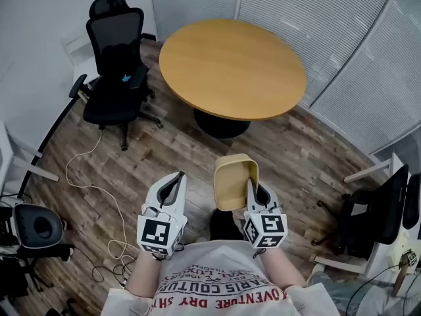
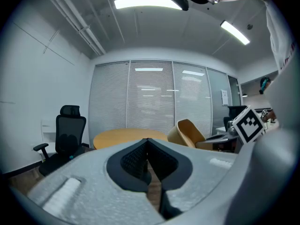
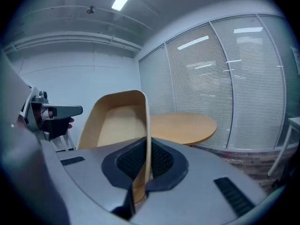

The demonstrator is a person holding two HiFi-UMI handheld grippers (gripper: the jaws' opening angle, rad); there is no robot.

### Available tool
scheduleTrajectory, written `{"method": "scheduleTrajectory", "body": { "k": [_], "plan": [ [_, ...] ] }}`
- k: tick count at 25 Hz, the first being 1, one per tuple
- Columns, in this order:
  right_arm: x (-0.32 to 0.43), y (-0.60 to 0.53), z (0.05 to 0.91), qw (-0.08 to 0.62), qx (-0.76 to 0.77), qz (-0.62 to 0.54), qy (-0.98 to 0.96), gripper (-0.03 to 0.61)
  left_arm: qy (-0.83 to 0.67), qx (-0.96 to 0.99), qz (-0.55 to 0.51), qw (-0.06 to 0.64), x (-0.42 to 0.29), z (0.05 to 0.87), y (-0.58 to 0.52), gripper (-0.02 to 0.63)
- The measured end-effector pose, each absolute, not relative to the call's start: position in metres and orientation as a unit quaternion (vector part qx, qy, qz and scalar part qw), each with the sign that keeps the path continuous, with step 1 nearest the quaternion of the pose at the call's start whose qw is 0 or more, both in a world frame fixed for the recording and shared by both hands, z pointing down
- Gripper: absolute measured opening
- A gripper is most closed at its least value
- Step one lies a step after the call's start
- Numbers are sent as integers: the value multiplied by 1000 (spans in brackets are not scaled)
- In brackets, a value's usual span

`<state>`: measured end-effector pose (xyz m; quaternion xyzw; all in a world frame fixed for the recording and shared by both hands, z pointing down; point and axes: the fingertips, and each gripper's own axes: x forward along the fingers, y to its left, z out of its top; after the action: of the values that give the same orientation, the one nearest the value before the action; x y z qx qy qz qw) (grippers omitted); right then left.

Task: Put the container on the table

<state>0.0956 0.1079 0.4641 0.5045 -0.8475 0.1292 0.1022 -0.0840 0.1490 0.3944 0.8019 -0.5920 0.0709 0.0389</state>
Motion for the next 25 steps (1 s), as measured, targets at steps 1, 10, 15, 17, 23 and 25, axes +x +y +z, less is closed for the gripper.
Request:
{"method": "scheduleTrajectory", "body": {
  "k": [1, 10, 15, 17, 23, 25],
  "plan": [
    [95, 92, 464, 102, 501, 128, -850, 11, -597, 799, 69, 37, -85, 393, 133, -2],
    [110, -62, 442, 91, 479, 111, -866, 10, -620, 782, 61, 23, -71, 370, -7, -2],
    [121, -125, 440, 90, 466, 108, -874, 11, -622, 781, 64, 10, -49, 365, -69, -2],
    [122, -144, 444, 94, 464, 111, -874, 11, -621, 780, 69, 10, -46, 368, -89, -2],
    [122, -179, 455, 103, 461, 133, -871, 11, -623, 779, 70, 27, -51, 376, -134, -2],
    [121, -192, 457, 106, 466, 137, -867, 11, -618, 782, 65, 35, -54, 380, -150, -2]
  ]
}}
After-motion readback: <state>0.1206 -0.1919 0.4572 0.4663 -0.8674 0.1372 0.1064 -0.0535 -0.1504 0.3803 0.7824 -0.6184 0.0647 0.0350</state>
